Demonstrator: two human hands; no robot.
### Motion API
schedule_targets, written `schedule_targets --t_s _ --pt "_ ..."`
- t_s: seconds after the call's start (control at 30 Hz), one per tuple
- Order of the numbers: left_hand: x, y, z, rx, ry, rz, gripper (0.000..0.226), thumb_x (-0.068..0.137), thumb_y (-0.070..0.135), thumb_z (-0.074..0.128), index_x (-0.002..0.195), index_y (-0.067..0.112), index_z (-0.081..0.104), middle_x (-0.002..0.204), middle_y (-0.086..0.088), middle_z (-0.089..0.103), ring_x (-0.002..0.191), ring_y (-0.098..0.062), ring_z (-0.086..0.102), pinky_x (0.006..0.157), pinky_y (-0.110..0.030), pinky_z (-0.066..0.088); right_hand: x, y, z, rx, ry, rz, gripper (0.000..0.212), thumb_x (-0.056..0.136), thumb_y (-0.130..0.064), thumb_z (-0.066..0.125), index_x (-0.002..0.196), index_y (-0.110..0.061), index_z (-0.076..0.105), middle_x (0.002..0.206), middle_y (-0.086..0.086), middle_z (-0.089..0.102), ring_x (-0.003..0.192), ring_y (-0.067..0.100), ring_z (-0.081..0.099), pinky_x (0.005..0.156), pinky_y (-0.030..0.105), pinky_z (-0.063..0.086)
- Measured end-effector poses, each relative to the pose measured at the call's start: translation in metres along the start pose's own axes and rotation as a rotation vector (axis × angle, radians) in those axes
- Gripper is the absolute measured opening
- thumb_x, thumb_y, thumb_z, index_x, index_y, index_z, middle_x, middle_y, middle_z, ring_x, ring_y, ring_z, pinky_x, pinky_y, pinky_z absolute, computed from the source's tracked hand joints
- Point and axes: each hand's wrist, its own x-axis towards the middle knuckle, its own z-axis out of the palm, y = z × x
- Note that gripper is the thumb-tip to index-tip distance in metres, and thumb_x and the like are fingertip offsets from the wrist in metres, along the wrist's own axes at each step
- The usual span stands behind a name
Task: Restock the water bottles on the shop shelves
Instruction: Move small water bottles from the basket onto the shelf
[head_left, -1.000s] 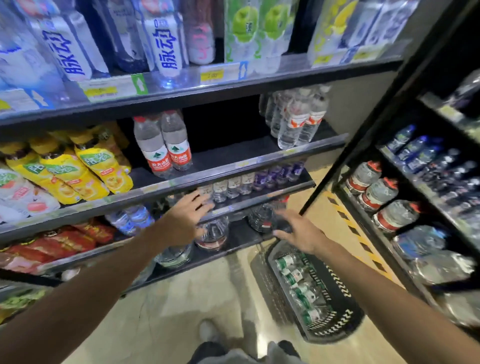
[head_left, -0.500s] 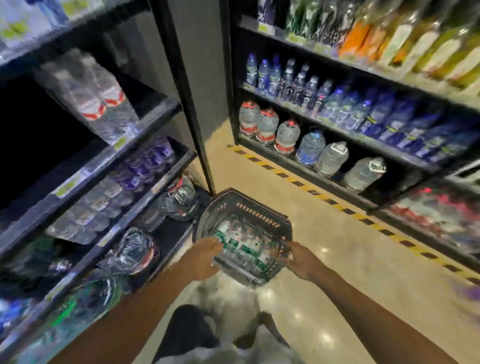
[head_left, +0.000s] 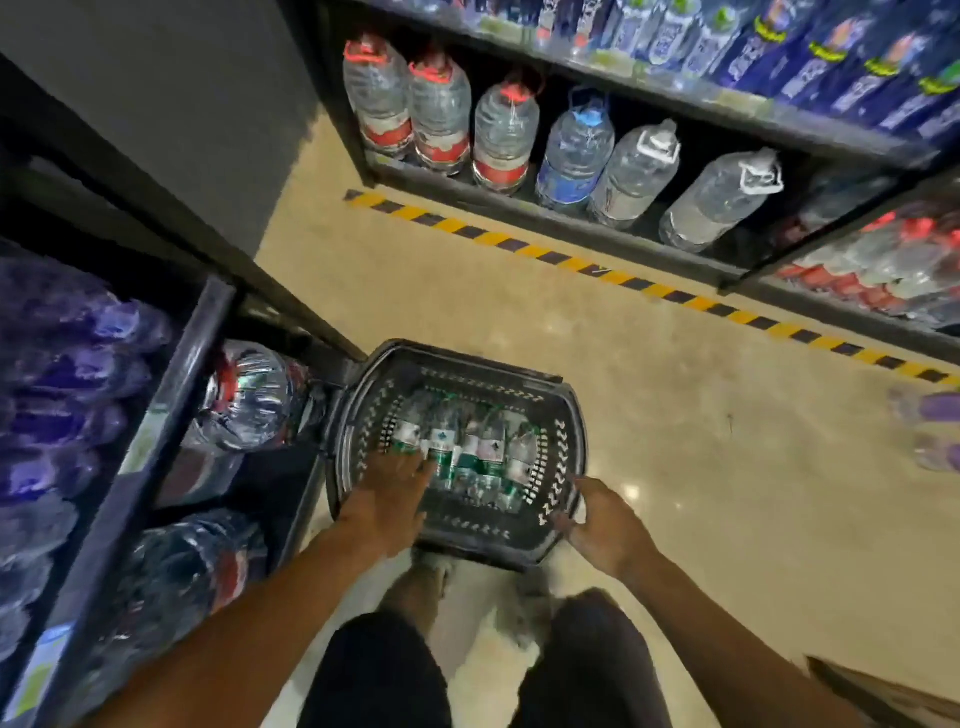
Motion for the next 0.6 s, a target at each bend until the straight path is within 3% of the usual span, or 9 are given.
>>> schedule_targets --t_s 0.1,0.23,0.37,0.4,0.47,0.53,0.6 --pt "0.065 -0.027 0.048 0.035 -0.017 0.011 0.073 0.103 0.044 0.036 0.162 0.015 0.005 0.169 -0.008 0.012 0.155 -0.028 0.012 0.128 -0.038 0.007 0.064 0.009 0.042 0.071 -0.043 0.010 0.047 0.095 -0.033 0.066 0.140 -0.027 0.053 0.128 -0.001 0.065 0.110 0.018 0.065 0.089 0.028 0.051" --pt "0.146 -0.045 0.125 -0.089 -0.076 0.011 0.073 0.103 0.043 0.045 0.163 0.021 0.010 0.170 -0.004 0.010 0.157 -0.025 0.009 0.127 -0.036 0.008 0.157 0.039 0.111 0.061 -0.080 0.034 0.055 0.097 -0.029 0.064 0.148 -0.018 0.046 0.145 0.008 0.055 0.132 0.028 0.054 0.106 0.030 0.042" --pt "0.234 -0.048 0.197 -0.211 -0.099 0.028 0.071 0.101 0.037 0.053 0.161 0.022 0.019 0.168 -0.003 0.021 0.155 -0.024 0.019 0.126 -0.035 0.014 0.241 0.071 0.181 0.156 -0.080 0.078 0.049 0.097 -0.020 0.066 0.144 -0.012 0.052 0.137 0.015 0.061 0.124 0.032 0.060 0.105 0.030 0.041" --pt "0.254 -0.045 0.211 -0.231 -0.110 0.034 0.071 0.101 0.034 0.054 0.161 0.021 0.019 0.167 -0.003 0.022 0.154 -0.023 0.022 0.125 -0.034 0.015 0.257 0.080 0.196 0.177 -0.097 0.087 0.047 0.099 -0.022 0.063 0.144 -0.011 0.052 0.133 0.015 0.064 0.117 0.032 0.064 0.101 0.033 0.047" --pt "0.292 -0.037 0.237 -0.292 -0.134 0.012 0.071 0.101 0.032 0.055 0.161 0.020 0.019 0.168 -0.004 0.022 0.154 -0.024 0.021 0.125 -0.035 0.017 0.283 0.091 0.224 0.228 -0.121 0.145 0.044 0.102 -0.028 0.060 0.143 -0.017 0.049 0.119 0.008 0.069 0.094 0.023 0.070 0.078 0.031 0.057" --pt "0.328 -0.024 0.259 -0.412 -0.121 -0.065 0.073 0.101 0.034 0.058 0.161 0.018 0.020 0.167 -0.007 0.024 0.153 -0.026 0.024 0.125 -0.038 0.022 0.300 0.100 0.248 0.326 -0.112 0.199 0.041 0.101 -0.027 0.061 0.141 -0.023 0.051 0.107 -0.004 0.066 0.077 0.007 0.066 0.058 0.016 0.049" --pt "0.357 -0.007 0.274 -0.573 -0.085 -0.198 0.080 0.096 0.034 0.066 0.160 0.014 0.022 0.164 -0.010 0.029 0.150 -0.028 0.029 0.123 -0.041 0.028 0.309 0.105 0.260 0.406 -0.083 0.223 0.038 0.100 -0.023 0.063 0.136 -0.028 0.053 0.104 -0.016 0.062 0.080 -0.001 0.066 0.061 0.010 0.049"
